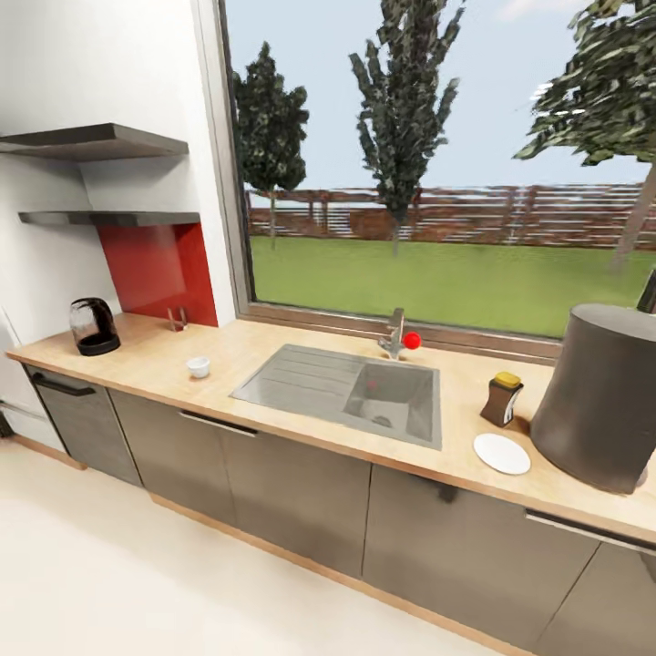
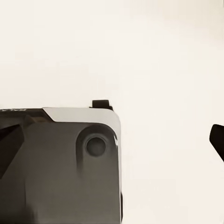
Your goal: Set up a coffee station on the kitchen countertop: keep the coffee maker on the countertop, move the bottle of coffee from the kitchen shelf to the counter next to the coffee maker, place a paper coffee filter on top of the coffee maker, put the saucer next to the coffee maker with the coffee cup on the saucer, and place the electric kettle next to the coffee maker.
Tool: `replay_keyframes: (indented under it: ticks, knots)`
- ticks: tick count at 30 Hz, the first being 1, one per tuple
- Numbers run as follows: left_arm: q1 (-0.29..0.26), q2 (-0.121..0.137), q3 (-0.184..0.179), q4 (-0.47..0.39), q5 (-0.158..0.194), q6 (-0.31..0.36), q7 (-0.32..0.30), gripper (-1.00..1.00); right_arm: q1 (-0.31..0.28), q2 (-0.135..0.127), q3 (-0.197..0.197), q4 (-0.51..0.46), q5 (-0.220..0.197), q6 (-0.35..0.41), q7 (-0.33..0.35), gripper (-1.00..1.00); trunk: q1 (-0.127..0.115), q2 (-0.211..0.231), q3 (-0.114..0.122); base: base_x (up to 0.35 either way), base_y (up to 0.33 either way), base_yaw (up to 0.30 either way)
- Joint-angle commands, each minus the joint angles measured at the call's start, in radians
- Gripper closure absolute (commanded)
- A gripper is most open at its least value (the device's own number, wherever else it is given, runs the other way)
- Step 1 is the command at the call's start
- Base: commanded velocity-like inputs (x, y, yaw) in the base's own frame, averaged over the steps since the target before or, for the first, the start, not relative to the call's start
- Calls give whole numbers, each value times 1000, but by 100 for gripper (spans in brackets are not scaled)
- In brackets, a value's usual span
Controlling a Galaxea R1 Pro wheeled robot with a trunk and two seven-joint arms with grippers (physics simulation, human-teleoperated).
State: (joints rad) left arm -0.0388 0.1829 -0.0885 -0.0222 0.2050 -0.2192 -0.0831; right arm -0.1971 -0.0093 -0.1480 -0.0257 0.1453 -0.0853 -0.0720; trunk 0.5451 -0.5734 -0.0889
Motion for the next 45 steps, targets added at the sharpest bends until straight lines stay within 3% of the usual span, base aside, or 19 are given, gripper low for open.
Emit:
replay_keyframes:
  ticks: [1, 20, 45]
  knots:
    - [-1, 2, -8, 1, 11, -3, -4, -100, -1, 0, -8, 1, 10, -4, -3, -100, 1, -2, -3, 194, 277, 180]
    - [-1, 0, -7, 2, 13, -5, -3, -100, 3, 0, -7, 1, 11, -4, -3, -100, 1, -2, -27, 214, 278, 179]
    - [-1, 1, -5, 2, 12, -5, -1, -100, 4, 2, -2, 0, 16, -1, 1, -100, 1, -2, -27, 237, 257, 4]
